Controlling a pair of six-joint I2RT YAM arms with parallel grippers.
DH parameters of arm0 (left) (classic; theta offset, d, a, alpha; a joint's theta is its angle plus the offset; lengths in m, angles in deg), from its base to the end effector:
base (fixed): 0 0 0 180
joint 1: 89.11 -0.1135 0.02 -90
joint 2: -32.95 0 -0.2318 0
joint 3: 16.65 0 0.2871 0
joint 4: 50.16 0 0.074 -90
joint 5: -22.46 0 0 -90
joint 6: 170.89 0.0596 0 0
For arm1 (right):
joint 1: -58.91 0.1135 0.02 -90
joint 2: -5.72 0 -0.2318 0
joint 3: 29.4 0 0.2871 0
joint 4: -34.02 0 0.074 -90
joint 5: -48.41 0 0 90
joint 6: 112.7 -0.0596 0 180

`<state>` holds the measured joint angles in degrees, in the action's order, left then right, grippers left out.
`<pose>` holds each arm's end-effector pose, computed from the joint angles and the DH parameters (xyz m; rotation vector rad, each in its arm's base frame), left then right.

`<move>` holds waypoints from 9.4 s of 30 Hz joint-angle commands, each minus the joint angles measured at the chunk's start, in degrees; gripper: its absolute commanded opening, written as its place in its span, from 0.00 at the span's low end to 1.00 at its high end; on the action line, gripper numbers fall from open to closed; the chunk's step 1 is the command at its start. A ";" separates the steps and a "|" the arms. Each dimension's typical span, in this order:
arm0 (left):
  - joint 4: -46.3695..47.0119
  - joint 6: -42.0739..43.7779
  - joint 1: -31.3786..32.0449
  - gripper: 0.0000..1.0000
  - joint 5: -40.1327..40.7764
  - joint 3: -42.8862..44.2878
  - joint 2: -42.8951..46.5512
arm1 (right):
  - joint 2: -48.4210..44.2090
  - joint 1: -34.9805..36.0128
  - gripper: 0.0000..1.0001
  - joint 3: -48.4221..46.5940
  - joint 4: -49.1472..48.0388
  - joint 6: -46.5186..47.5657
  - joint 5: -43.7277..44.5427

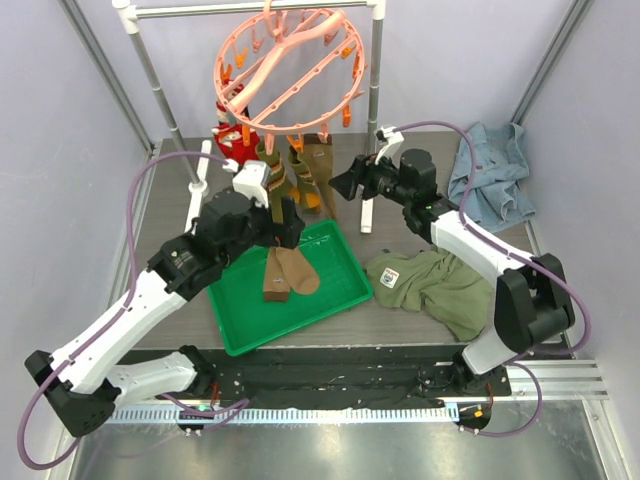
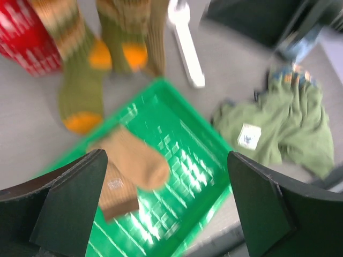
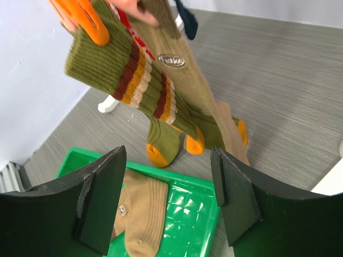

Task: Remove the socks clipped to the hanger

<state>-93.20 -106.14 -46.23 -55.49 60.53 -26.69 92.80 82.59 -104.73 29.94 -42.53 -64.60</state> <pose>0.2254 -0.1923 0.3431 0.1787 2.0402 -0.5435 0.3725 0.1888 0.2693 -0.3703 1.7396 0.8985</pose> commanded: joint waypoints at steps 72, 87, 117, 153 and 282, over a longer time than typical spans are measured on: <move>10.33 7.94 -0.07 1.00 -2.91 -1.14 -3.38 | -8.43 12.62 0.01 7.45 -23.48 -27.52 2.61; 9.89 8.47 -0.07 0.00 -7.04 0.79 -6.37 | -10.27 13.32 0.03 8.16 -24.91 -31.50 4.02; 6.90 8.56 0.02 0.00 -10.30 -5.88 10.33 | -1.32 11.65 0.70 -20.22 8.49 10.43 17.38; 6.20 8.38 -0.07 0.00 -9.59 -5.62 10.24 | 8.18 9.28 0.31 -27.00 6.56 8.76 11.31; 7.78 3.55 0.90 1.00 7.72 -6.68 10.33 | -3.85 18.86 0.01 3.32 -18.13 -8.10 6.92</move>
<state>-87.63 -100.35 -45.34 -47.05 50.92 -14.84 92.89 100.67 -102.00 15.90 -45.20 -54.30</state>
